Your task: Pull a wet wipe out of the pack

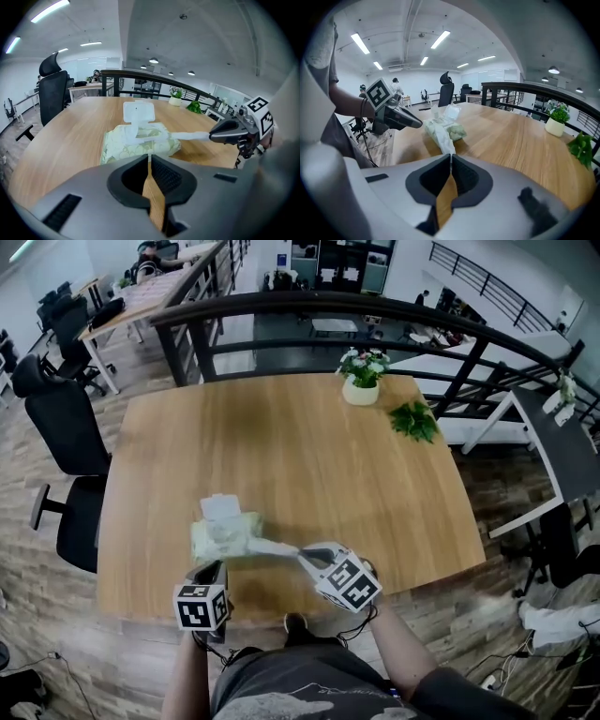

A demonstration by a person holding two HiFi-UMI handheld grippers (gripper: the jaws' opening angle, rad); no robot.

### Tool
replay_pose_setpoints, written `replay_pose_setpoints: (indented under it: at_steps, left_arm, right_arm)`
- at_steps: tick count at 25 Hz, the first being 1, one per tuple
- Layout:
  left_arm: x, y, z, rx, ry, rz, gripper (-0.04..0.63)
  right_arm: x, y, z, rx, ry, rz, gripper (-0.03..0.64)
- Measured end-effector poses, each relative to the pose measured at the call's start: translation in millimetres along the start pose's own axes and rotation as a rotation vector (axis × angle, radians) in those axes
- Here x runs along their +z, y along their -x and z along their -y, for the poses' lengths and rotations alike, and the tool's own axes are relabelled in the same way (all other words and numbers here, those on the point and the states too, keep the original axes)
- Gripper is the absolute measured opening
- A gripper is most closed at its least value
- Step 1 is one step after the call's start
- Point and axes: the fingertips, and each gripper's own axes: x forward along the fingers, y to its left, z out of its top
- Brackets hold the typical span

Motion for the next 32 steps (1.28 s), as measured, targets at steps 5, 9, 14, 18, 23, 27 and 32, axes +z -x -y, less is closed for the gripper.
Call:
replay_pose_setpoints:
  at_steps: [5,9,14,18,23,27,32]
  left_arm:
    - [-4.7,27.1,2.0,-0.042,-0.011,0.048,0.015]
    - [-13.0,54.8,-3.8,-0.057,-0.025,0.085,0.015]
    - [-28.2,90.5,-11.3,-0.071,-0.054,0.128,0.015]
    - [-50.4,120.2,-12.6,-0.101,-0.062,0.148,0.015]
    - [-85.8,155.0,-15.8,-0.131,-0.069,0.15,0.015]
    - [-106.4,181.1,-18.2,-0.146,-0.065,0.16,0.015]
    - [-125.8,211.3,-8.5,-0.206,-0.075,0.186,0.015]
  right_arm:
    - [4.1,6.7,-28.3,-0.035,-0.005,-0.005,0.029]
    - [15.4,11.7,-58.5,-0.066,-0.007,0.012,0.029]
    - [25.3,21.0,-99.5,-0.104,-0.003,0.041,0.029]
    - [23.5,31.4,-136.3,-0.135,-0.008,0.06,0.029]
    - [12.6,41.4,-189.9,-0.152,-0.024,0.06,0.029]
    - [4.4,51.4,-227.8,-0.167,-0.023,0.048,0.029]
    - [2.2,65.4,-263.9,-0.201,-0.029,0.061,0.029]
